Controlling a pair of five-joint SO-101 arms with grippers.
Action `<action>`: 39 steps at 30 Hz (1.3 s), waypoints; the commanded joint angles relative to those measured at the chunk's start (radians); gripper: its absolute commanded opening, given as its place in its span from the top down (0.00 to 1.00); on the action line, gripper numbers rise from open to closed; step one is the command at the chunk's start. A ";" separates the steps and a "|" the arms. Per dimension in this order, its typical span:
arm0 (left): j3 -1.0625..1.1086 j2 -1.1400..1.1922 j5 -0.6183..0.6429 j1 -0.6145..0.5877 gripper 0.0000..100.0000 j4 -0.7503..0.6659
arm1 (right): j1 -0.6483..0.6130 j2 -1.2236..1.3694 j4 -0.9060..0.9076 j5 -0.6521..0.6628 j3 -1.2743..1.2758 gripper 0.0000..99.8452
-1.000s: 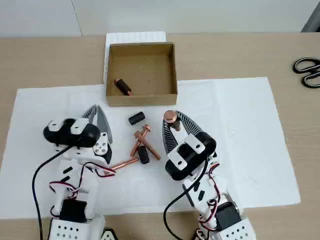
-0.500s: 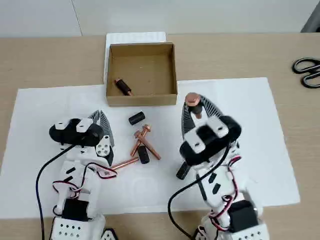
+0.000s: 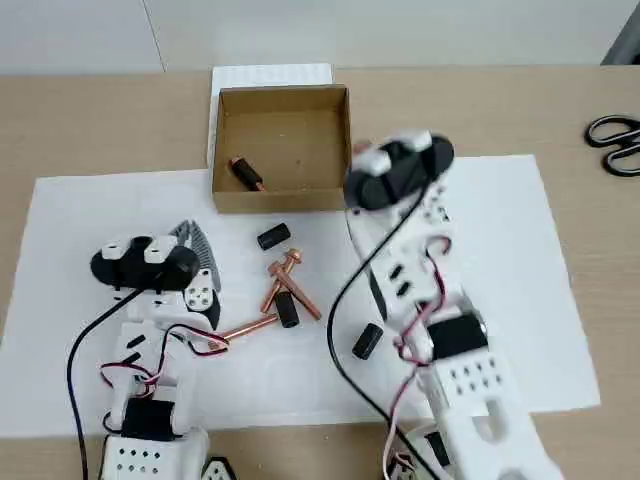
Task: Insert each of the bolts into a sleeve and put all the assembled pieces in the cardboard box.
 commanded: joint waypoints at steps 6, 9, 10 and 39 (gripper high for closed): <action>-0.008 -0.015 0.002 -0.031 0.99 0.000 | -0.093 0.286 -0.125 -0.075 -0.275 1.00; -0.008 -0.015 0.002 -0.029 0.99 0.000 | -0.124 0.401 -0.128 -0.074 -0.356 1.00; -0.008 -0.015 0.002 -0.032 0.99 0.000 | -0.125 0.443 -0.128 -0.074 -0.387 1.00; -0.010 -0.015 0.002 -0.029 0.99 0.000 | -0.028 1.369 -0.127 -0.077 -1.155 1.00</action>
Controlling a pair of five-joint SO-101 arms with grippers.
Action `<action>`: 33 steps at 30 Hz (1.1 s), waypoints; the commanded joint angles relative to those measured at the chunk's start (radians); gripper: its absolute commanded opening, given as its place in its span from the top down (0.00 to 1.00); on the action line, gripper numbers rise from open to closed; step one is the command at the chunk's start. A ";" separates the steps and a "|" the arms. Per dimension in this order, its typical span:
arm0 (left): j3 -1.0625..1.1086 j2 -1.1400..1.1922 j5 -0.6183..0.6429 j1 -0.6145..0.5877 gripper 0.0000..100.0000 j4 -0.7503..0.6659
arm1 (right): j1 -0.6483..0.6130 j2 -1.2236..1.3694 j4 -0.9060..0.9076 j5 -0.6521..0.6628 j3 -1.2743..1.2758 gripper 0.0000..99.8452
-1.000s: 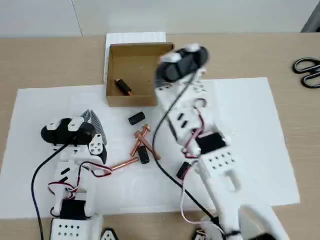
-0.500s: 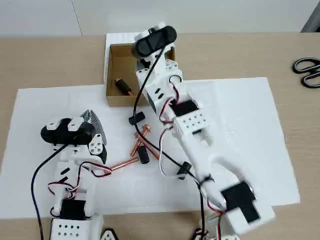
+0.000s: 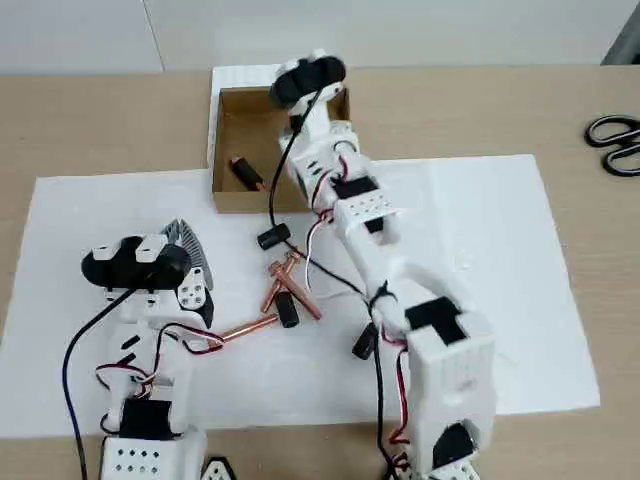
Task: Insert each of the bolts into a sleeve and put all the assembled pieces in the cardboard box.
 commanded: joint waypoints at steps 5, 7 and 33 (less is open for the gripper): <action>-0.005 -0.015 0.002 0.002 0.99 0.000 | 0.025 0.105 0.019 -0.008 -0.173 1.00; -0.005 -0.015 0.002 0.002 0.99 0.000 | 0.024 0.127 0.047 -0.008 -0.173 1.00; -0.005 -0.015 0.002 0.003 0.99 0.000 | 0.070 0.176 0.136 -0.006 -0.219 1.00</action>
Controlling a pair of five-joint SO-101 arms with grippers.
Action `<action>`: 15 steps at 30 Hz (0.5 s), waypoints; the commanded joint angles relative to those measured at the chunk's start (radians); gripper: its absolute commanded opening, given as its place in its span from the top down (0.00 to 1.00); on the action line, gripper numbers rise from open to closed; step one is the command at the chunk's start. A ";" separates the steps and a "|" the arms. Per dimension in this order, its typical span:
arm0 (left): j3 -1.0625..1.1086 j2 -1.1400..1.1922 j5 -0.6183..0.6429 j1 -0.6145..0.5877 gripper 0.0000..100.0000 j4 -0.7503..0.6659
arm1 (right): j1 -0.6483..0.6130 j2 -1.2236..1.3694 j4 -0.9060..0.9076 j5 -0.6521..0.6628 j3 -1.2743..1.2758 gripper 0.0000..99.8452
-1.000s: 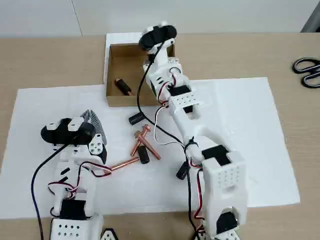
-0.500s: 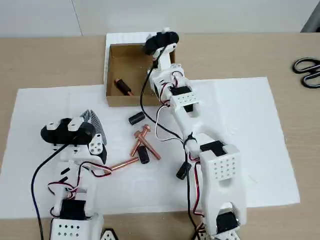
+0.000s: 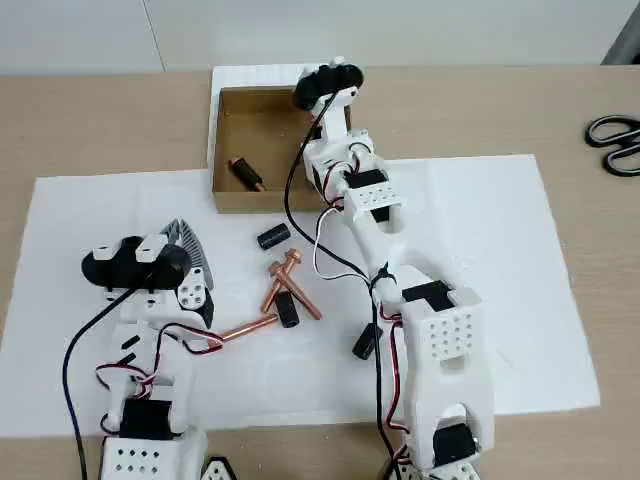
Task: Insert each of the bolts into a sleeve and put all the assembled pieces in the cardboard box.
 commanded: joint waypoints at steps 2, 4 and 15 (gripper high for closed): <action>-0.005 -0.015 0.002 0.003 0.99 0.000 | 0.012 -0.010 0.005 -0.006 -0.063 1.00; -0.005 -0.015 0.002 0.003 0.99 0.000 | 0.012 -0.010 0.005 -0.006 -0.063 1.00; -0.005 -0.015 0.002 -0.002 0.99 0.000 | 0.010 -0.010 0.062 -0.006 -0.123 0.99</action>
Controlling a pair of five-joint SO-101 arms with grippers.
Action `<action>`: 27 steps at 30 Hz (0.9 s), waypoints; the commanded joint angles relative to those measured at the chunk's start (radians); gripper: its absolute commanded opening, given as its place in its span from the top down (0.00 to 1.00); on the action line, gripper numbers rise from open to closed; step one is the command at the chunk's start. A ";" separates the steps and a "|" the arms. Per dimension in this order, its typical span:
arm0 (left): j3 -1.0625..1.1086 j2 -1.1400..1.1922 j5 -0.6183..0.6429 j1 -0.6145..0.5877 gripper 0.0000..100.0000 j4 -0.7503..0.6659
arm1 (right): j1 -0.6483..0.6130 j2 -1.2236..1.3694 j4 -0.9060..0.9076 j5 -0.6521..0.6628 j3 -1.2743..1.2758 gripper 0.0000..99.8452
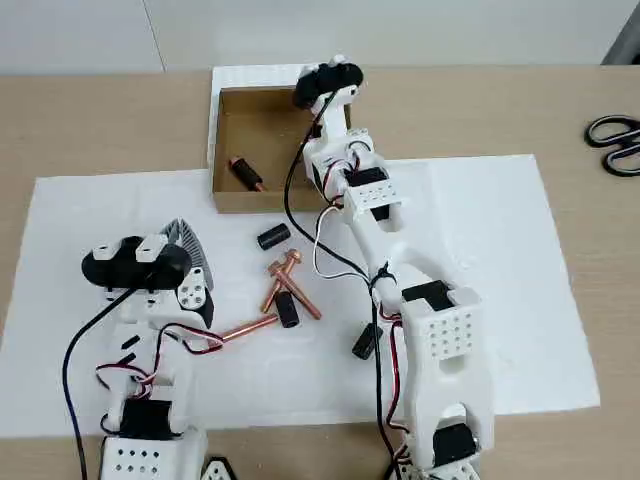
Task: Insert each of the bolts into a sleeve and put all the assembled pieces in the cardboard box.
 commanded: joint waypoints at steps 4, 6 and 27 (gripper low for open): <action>-0.005 -0.015 0.002 0.002 0.99 0.000 | 0.010 -0.008 0.091 -0.006 -0.114 0.88; -0.005 -0.015 0.002 0.002 0.99 0.000 | 0.008 -0.008 0.127 -0.006 -0.120 0.83; -0.004 -0.015 -0.002 -0.005 0.99 0.000 | 0.005 -0.015 0.139 -0.006 -0.201 0.84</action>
